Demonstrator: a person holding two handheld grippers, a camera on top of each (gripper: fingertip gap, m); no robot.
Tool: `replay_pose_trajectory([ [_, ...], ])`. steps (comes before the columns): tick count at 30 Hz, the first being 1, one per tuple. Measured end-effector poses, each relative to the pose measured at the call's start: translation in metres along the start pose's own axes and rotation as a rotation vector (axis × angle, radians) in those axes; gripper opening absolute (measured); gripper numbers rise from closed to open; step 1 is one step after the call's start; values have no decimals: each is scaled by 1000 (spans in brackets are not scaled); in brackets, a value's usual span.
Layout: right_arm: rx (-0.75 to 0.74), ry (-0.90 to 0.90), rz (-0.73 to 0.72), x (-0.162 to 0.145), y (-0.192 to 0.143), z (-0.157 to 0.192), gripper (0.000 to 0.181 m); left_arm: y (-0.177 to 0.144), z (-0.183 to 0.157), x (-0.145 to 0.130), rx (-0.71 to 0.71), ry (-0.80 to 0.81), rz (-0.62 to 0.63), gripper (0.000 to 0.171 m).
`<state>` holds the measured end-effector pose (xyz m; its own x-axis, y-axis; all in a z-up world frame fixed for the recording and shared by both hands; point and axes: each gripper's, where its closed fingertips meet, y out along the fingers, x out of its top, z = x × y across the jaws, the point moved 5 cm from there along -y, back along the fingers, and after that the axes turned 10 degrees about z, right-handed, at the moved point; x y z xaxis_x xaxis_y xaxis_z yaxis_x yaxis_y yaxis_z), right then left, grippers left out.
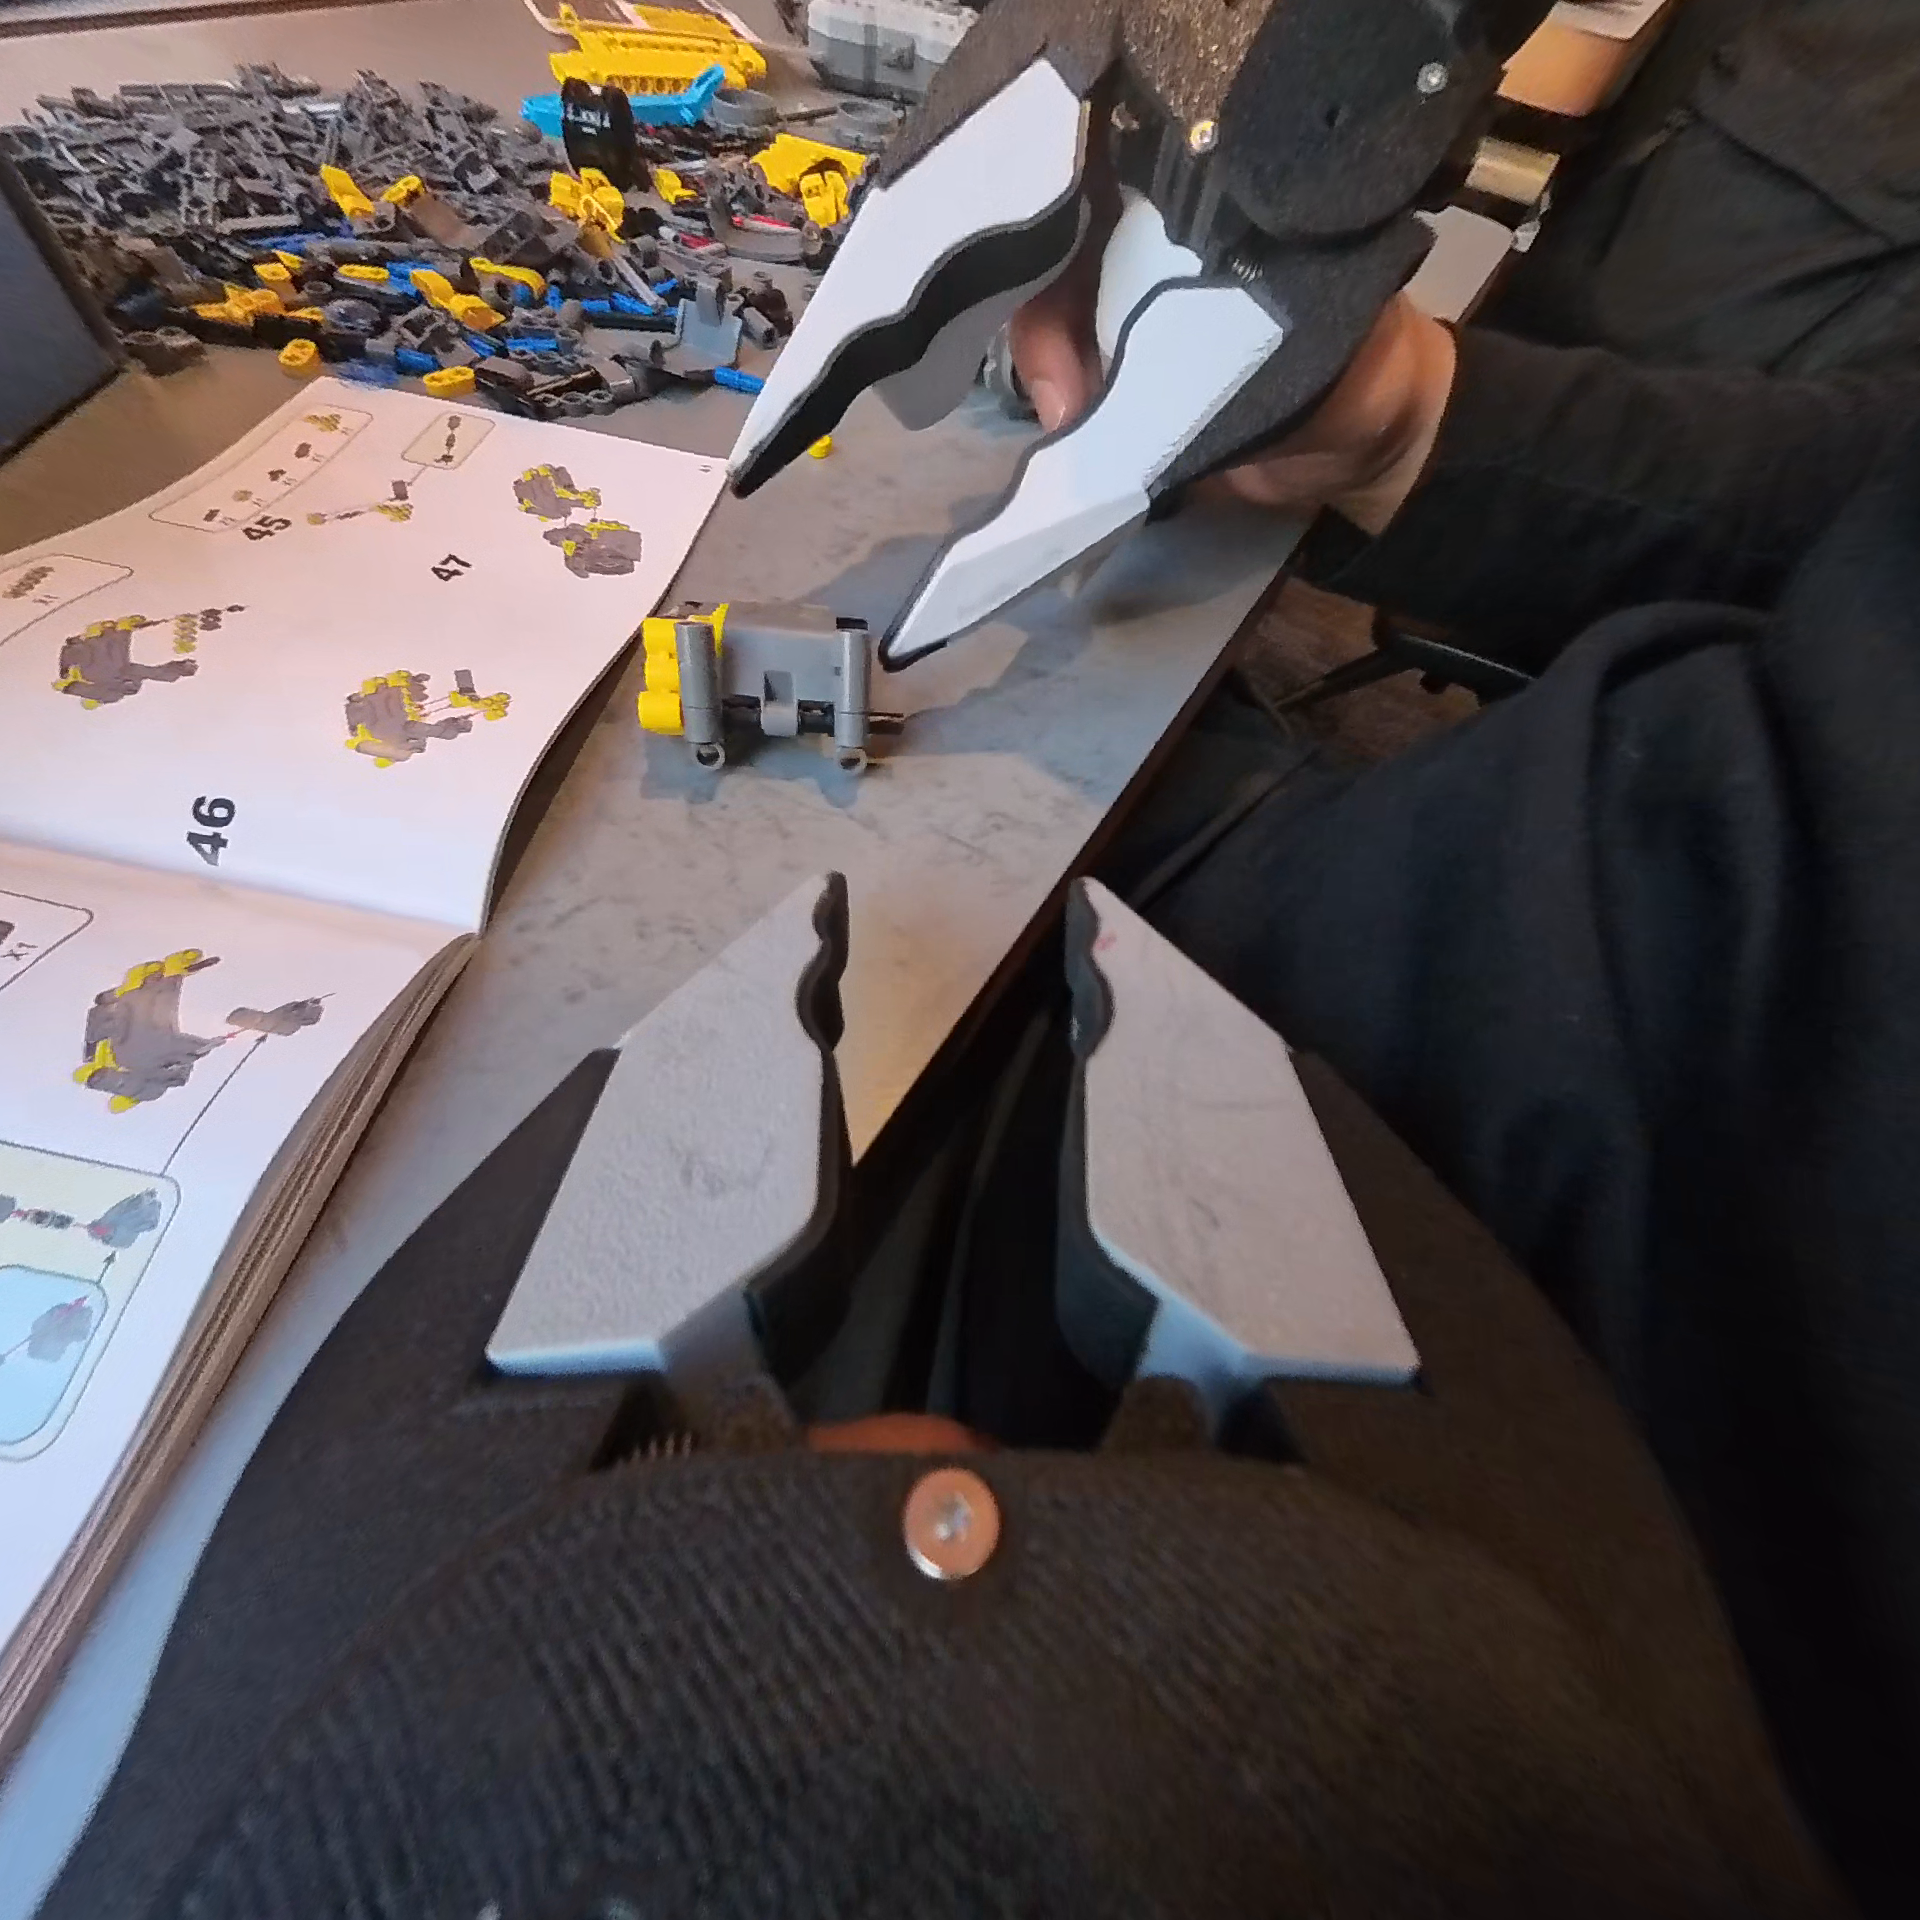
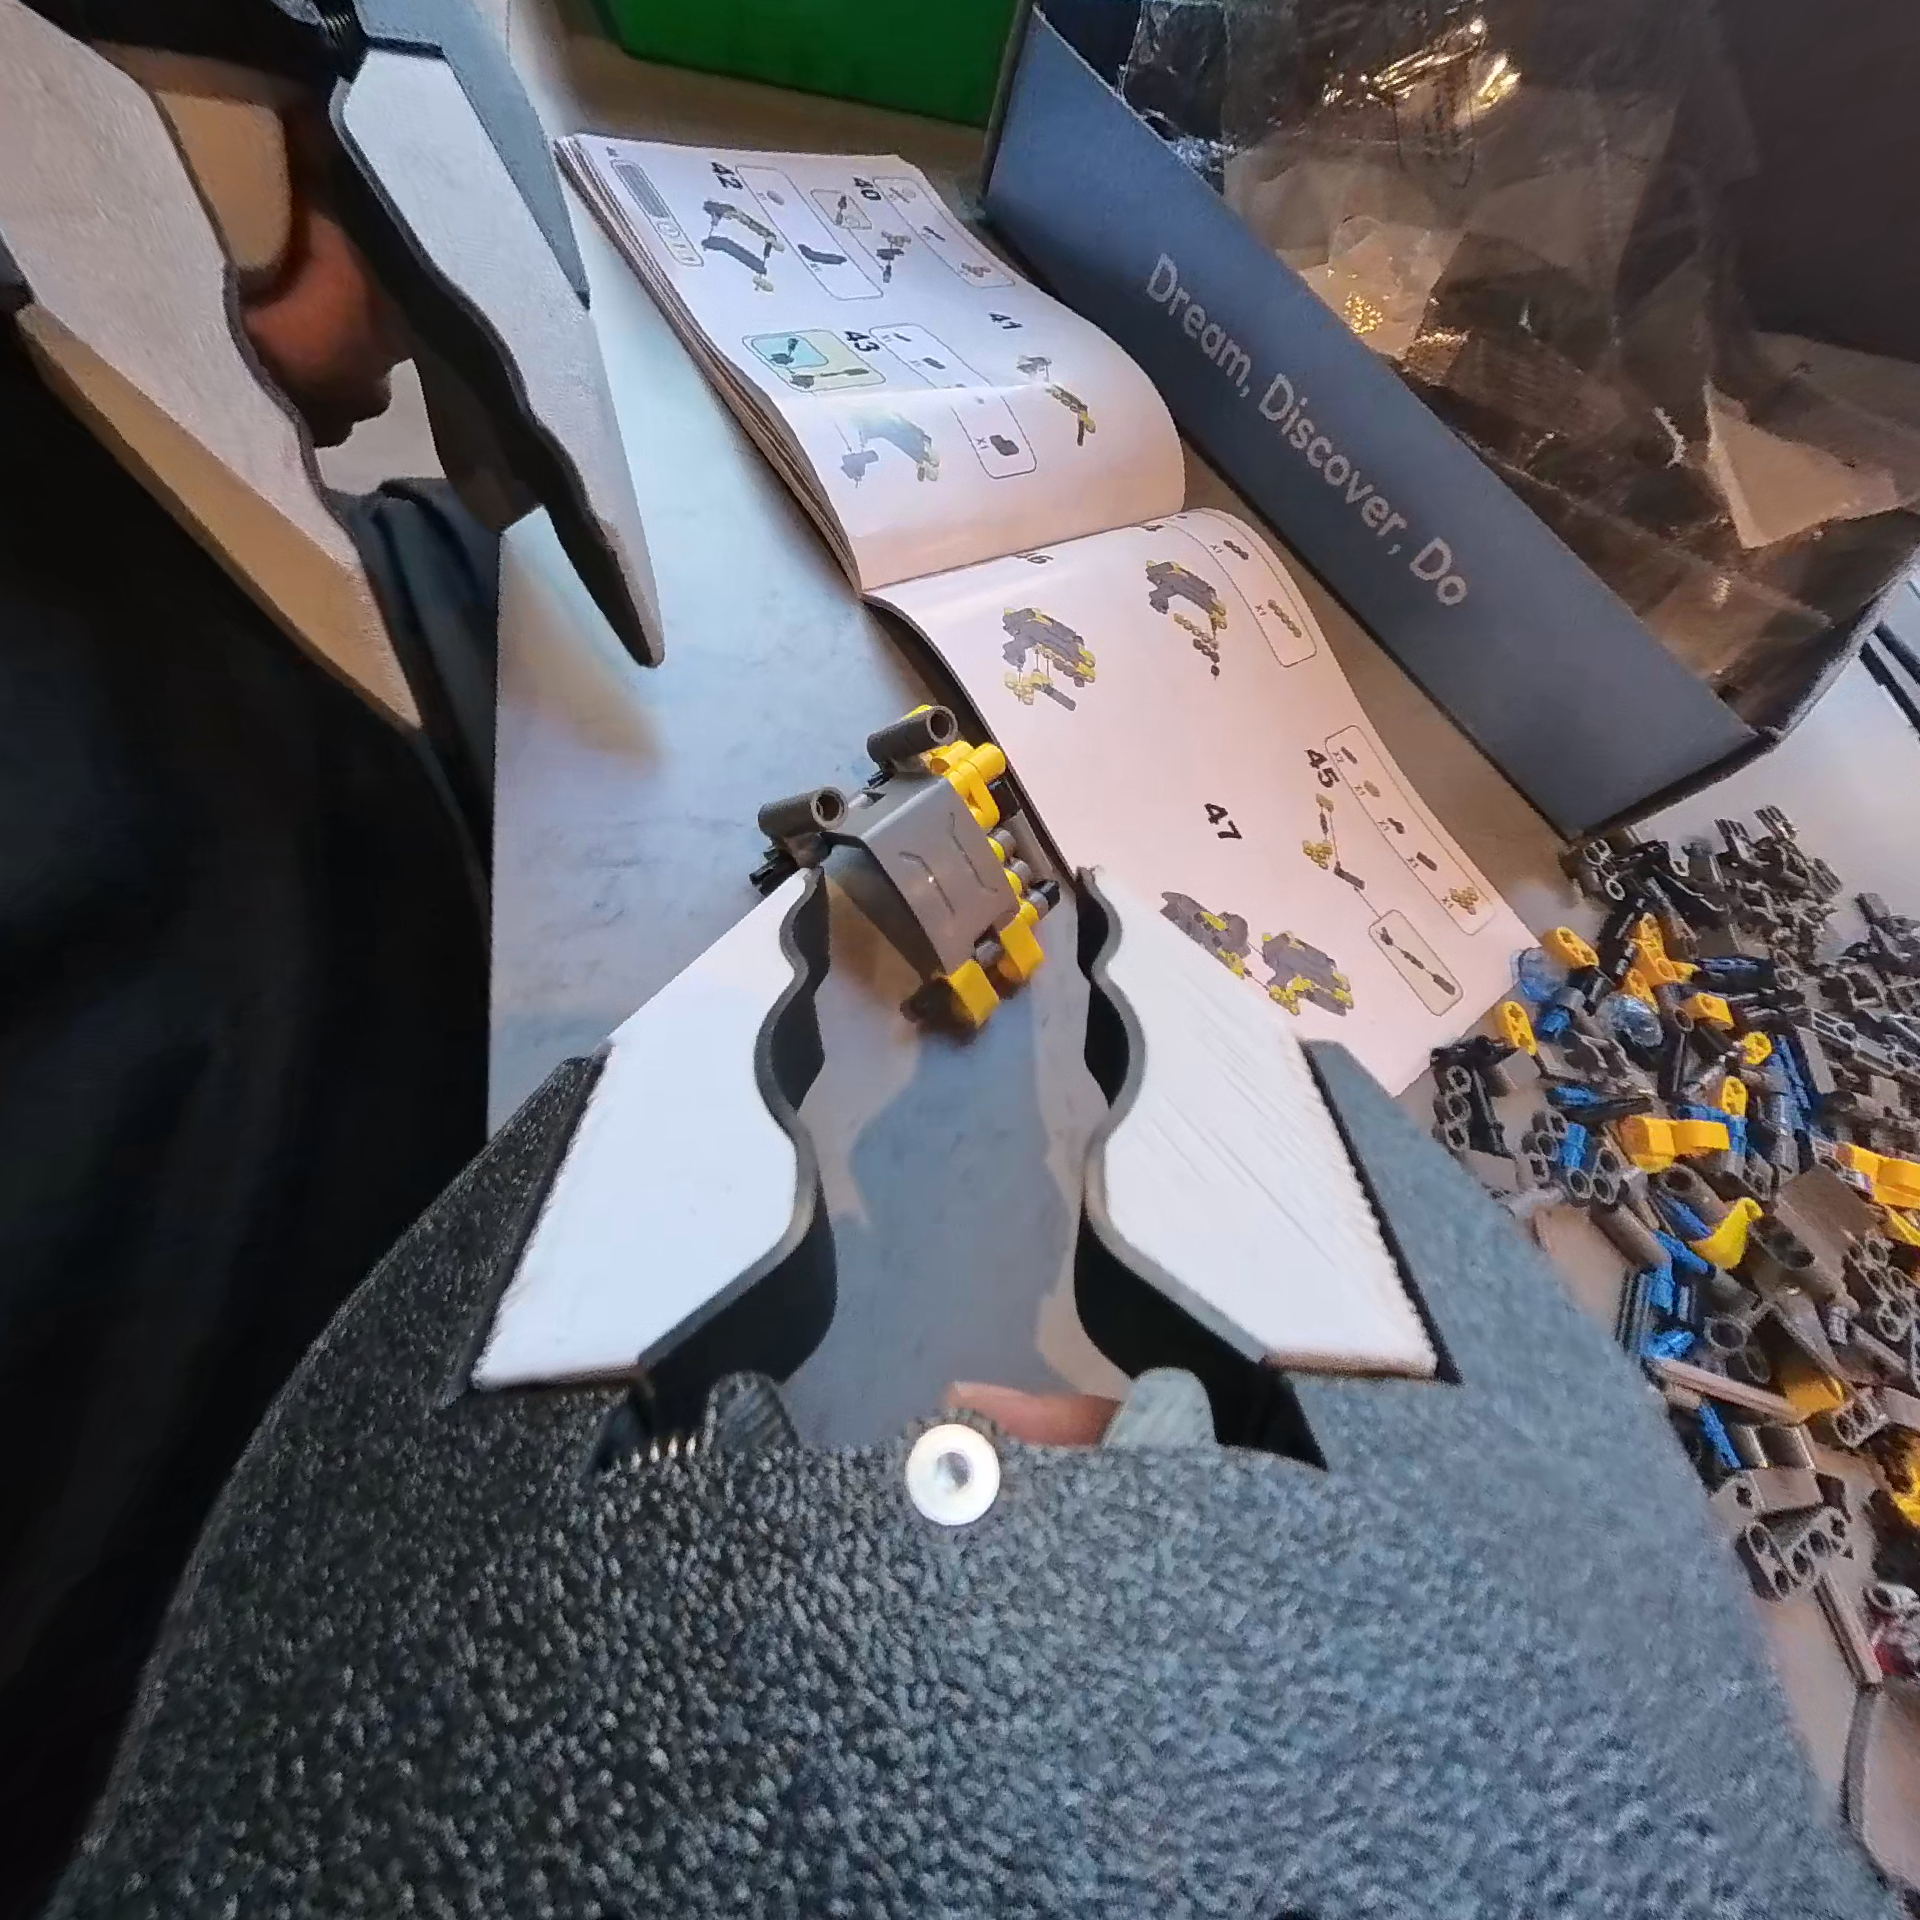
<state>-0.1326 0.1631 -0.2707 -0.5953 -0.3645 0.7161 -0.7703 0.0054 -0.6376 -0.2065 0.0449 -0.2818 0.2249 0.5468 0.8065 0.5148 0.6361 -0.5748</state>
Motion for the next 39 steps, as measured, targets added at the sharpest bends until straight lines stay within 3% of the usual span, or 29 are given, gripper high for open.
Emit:
replay_pose_trajectory([
  [12,28,-15,24,-1,4,2,41,-1,2,0,4,-1,-7,35],
  [19,51,-62,74,1,14,6,16,-4,4,0,26,-3,-10,37],
  [31,17,-78,92,-14,-11,25,16,-10,10,-1,59,-27,-21,38],
  [39,12,-101,91,-7,1,17,19,-9,10,-2,72,-16,-10,38],
])
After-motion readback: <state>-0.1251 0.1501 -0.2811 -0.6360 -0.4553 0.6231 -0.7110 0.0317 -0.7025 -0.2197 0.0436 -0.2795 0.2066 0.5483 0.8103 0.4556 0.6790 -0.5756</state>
